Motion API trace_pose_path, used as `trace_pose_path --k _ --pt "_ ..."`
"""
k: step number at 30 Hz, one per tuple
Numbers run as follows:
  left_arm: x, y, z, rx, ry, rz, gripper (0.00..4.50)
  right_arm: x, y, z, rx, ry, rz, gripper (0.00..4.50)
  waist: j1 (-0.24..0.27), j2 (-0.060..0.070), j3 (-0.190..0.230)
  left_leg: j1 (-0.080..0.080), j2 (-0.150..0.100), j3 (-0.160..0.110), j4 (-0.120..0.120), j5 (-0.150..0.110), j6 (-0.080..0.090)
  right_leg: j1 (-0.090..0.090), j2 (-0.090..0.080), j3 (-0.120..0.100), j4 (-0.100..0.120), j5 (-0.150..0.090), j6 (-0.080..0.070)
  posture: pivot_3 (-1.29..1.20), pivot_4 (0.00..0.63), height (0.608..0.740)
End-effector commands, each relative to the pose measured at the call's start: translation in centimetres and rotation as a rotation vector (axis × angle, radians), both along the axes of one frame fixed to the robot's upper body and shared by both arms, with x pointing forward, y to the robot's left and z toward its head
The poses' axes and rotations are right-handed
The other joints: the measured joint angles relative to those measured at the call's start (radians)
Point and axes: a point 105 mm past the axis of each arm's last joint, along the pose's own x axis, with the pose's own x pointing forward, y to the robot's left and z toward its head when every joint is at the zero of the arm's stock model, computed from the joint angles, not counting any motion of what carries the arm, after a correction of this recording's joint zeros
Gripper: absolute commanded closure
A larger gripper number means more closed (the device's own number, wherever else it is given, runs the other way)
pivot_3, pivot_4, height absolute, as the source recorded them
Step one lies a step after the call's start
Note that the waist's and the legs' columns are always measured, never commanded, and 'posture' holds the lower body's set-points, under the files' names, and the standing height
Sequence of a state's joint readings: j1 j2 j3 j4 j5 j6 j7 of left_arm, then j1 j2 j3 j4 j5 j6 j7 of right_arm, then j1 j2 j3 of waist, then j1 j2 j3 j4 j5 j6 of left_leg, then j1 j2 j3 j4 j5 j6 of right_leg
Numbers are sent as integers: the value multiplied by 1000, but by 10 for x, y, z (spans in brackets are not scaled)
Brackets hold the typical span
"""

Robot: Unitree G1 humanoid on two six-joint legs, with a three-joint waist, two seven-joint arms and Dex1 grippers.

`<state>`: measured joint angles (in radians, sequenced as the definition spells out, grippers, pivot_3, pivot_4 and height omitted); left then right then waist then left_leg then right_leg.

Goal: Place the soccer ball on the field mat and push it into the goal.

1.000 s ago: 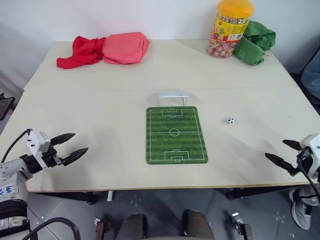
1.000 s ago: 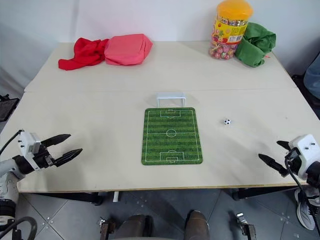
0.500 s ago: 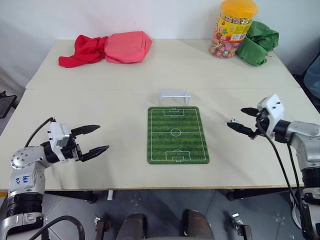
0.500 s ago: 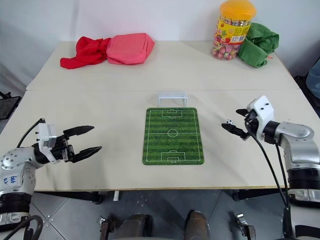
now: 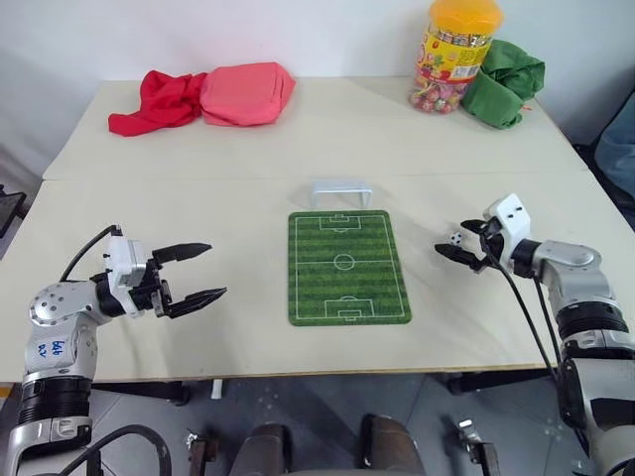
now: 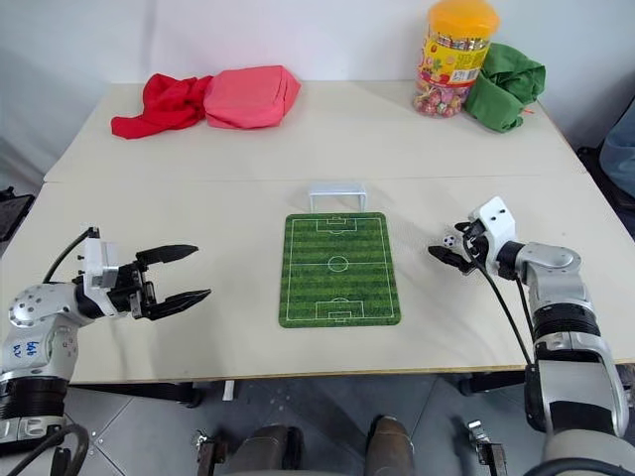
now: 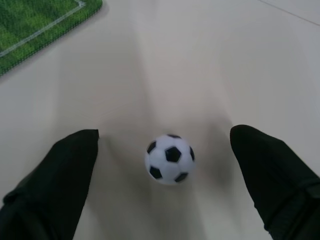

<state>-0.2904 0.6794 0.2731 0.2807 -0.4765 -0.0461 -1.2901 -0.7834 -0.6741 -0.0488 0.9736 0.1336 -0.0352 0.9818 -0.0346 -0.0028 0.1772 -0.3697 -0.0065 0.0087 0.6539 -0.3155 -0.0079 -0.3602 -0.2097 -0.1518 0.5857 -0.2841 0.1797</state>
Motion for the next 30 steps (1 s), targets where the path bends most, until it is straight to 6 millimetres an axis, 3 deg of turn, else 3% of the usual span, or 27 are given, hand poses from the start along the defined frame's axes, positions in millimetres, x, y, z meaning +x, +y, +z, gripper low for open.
trace_pose_path --k 1,8,10,12,17,19,23,30 --pt "-3 -1 8 -12 -41 -8 0 1 -1 0 -7 -10 -4 1255 0 0 0 0 0 0 1 0 0 0 0 0 0 0 0 0 150 740" --pt "-4 -1 6 -16 -41 -11 0 -1 -7 10 0 -49 -18 3633 4 0 0 0 1 0 2 0 0 0 1 1 0 1 -1 0 150 740" --pt "-3 -2 6 -18 -44 -19 0 -1 -6 20 -2 -81 -2 3658 4 0 0 0 1 0 3 0 0 0 1 1 0 1 -1 0 150 740" --pt "-3 -4 5 -17 -50 -42 0 0 9 52 41 -160 50 3658 4 1 1 0 1 0 3 0 -1 0 1 1 0 1 -1 0 150 740" --pt "-2 -10 1 -9 -38 -98 0 -25 67 83 -14 -151 266 3658 5 5 3 -1 2 0 3 -1 -1 -2 2 1 1 1 -1 0 150 740" --pt "-1 -11 -1 -2 -34 -111 0 -35 78 82 -41 -130 320 3658 6 5 3 -1 3 0 3 -2 -3 -2 4 1 1 1 -1 0 150 740" --pt "-6 -15 -13 32 -4 -173 0 -80 135 68 -126 -40 615 3658 8 5 3 -1 4 1 3 -2 -3 -2 5 1 1 1 -1 0 150 740" --pt "-11 -24 -26 59 5 -222 0 -112 174 35 -215 65 852 3658 10 4 3 -2 4 1 6 -3 -2 -2 5 2 2 1 -2 0 150 740"
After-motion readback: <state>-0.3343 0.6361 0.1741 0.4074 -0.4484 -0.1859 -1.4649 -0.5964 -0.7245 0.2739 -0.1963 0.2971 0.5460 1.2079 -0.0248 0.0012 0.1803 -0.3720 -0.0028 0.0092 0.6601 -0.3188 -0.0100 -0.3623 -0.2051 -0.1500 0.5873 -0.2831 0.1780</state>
